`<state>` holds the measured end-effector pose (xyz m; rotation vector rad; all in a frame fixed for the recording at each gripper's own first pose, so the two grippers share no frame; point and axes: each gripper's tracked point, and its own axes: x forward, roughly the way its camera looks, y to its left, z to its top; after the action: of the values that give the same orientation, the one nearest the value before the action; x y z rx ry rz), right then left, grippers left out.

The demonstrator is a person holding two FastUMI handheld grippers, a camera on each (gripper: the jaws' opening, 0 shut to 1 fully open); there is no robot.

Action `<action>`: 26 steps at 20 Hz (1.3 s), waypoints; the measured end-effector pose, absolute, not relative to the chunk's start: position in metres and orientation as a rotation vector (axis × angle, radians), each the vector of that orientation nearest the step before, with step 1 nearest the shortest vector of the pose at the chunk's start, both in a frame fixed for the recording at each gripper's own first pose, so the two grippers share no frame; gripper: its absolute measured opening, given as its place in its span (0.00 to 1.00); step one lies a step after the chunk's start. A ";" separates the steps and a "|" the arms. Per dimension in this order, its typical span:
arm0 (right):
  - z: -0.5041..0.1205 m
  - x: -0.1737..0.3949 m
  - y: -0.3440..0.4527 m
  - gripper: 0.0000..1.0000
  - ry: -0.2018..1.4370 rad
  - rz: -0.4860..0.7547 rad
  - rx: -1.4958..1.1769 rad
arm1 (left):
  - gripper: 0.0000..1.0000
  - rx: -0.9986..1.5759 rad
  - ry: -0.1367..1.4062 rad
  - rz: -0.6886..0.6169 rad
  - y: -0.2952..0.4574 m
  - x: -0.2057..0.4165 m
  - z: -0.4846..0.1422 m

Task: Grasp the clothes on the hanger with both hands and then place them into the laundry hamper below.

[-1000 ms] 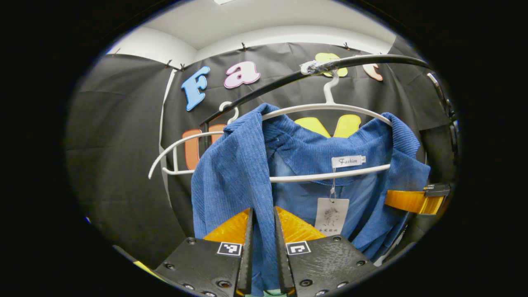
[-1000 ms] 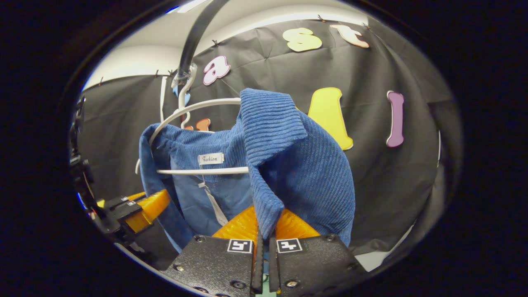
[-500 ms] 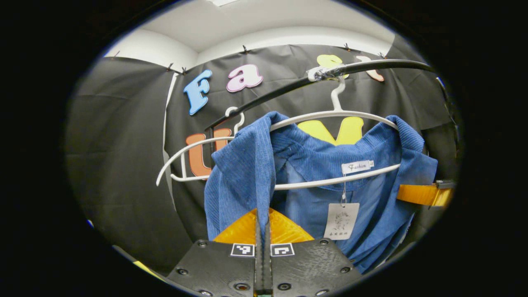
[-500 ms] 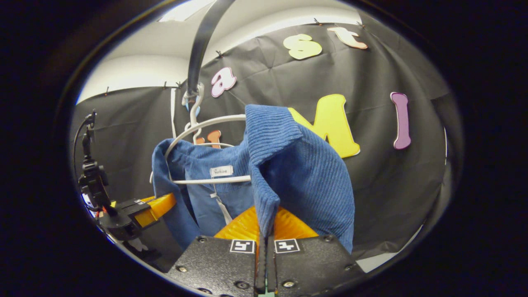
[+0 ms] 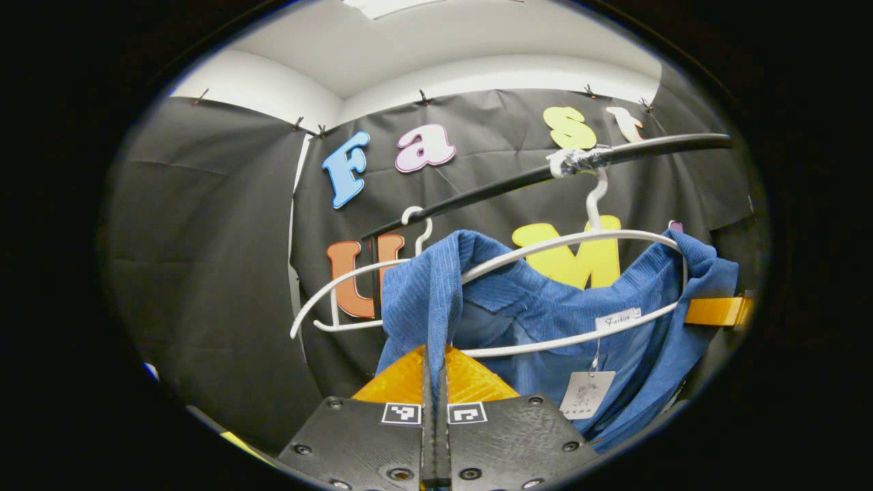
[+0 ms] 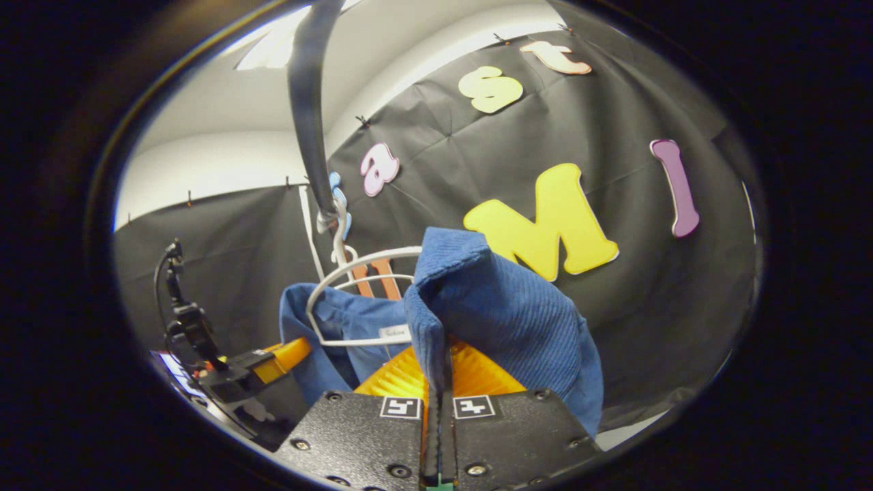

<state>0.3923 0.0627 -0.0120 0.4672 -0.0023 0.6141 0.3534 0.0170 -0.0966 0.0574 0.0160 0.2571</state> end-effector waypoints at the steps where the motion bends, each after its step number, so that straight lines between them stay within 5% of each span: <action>1: -0.006 0.394 0.059 0.04 -0.007 0.615 0.494 | 0.03 0.056 0.010 0.263 0.020 0.354 -0.094; 14: 0.023 0.431 0.006 0.04 -0.037 0.615 0.677 | 0.00 0.033 -0.037 0.352 0.069 0.361 -0.066; 26: -0.029 0.453 -0.023 0.04 0.055 0.536 0.719 | 0.00 -0.076 0.087 0.375 0.084 0.359 -0.131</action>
<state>0.4526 -0.0228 -0.0286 0.7190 0.0552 0.5362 0.3588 0.0838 -0.1314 -0.0757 0.0869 0.3755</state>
